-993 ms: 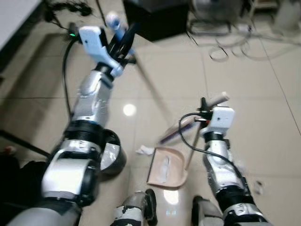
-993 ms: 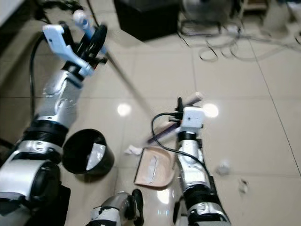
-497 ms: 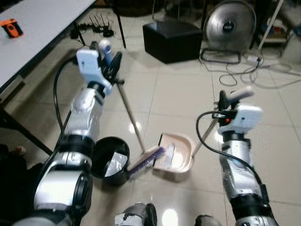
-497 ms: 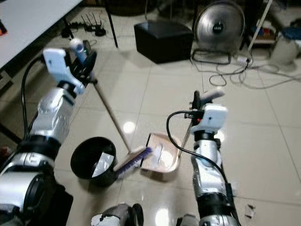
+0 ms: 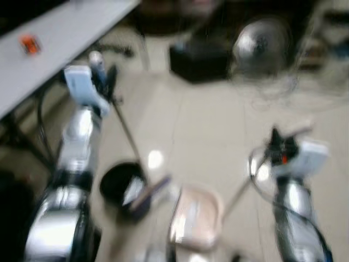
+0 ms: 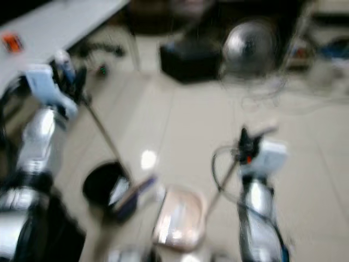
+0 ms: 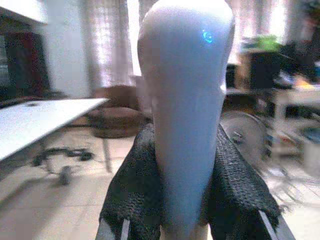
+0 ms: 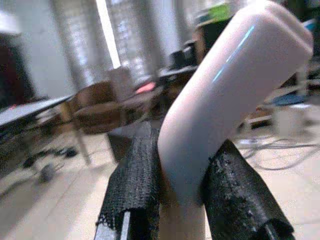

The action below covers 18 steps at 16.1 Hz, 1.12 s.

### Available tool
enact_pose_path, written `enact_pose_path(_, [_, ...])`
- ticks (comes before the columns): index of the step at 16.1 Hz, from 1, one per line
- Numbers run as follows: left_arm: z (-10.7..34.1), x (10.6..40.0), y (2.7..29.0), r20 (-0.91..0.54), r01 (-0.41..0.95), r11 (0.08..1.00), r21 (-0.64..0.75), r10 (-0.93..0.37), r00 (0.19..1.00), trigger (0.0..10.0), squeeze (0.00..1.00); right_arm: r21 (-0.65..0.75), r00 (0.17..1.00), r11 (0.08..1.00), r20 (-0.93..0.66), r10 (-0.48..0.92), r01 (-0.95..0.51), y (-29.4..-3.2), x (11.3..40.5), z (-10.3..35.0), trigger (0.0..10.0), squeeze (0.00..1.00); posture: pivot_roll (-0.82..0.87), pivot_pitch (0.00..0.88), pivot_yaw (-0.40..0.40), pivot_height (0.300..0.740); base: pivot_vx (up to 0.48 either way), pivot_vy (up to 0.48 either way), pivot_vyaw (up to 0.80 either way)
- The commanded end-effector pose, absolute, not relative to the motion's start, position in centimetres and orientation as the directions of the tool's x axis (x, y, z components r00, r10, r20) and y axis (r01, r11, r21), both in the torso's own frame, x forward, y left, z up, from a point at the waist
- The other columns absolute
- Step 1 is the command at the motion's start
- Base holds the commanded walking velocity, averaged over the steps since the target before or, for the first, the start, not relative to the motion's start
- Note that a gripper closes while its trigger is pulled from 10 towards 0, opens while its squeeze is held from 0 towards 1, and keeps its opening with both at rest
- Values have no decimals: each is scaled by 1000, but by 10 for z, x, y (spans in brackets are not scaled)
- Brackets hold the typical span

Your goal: Sweep floor

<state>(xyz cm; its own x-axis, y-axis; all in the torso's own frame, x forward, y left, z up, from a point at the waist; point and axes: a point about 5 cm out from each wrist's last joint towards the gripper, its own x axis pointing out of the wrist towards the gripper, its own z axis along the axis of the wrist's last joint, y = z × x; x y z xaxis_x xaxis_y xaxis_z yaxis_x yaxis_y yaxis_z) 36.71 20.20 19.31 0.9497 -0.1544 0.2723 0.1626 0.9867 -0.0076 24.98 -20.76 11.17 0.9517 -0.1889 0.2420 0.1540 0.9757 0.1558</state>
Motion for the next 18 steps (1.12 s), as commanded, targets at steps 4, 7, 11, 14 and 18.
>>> enact_pose_path(4, [185, 342, 199, 216, 276, 960, 44, -279, 936, 10000, 0, 173, 933, 978, 320, -166, 115, -216, 249, 144, 10000, 0, 34, 0, 149, 740, 0, 0, 0])
enact_pose_path(7, [185, 324, 201, 215, 265, 964, 30, -265, 940, 10000, 0, 165, 939, 981, 309, -153, 106, -218, 246, 147, 10000, 0, 40, 0, 142, 740, 0, 0, 0])
enact_pose_path(11, [168, 308, 214, 95, 214, 973, 87, -222, 970, 10000, 0, 213, 956, 977, 278, -92, 33, -215, 246, 155, 10000, 0, 45, 0, 135, 740, 0, 0, 0])
enact_pose_path(14, [150, 300, 213, 27, 127, 989, 76, -129, 991, 10000, 0, 297, 950, 955, 300, -91, -2, -216, 248, 182, 10000, 0, 22, 0, 143, 740, 0, 0, 0])
enact_pose_path(18, [123, 284, 206, -59, 151, 981, 118, -145, 988, 10000, 0, 195, 949, 979, 314, -8, -56, -220, 252, 216, 10000, 0, 0, 0, 131, 740, 0, 0, 0])
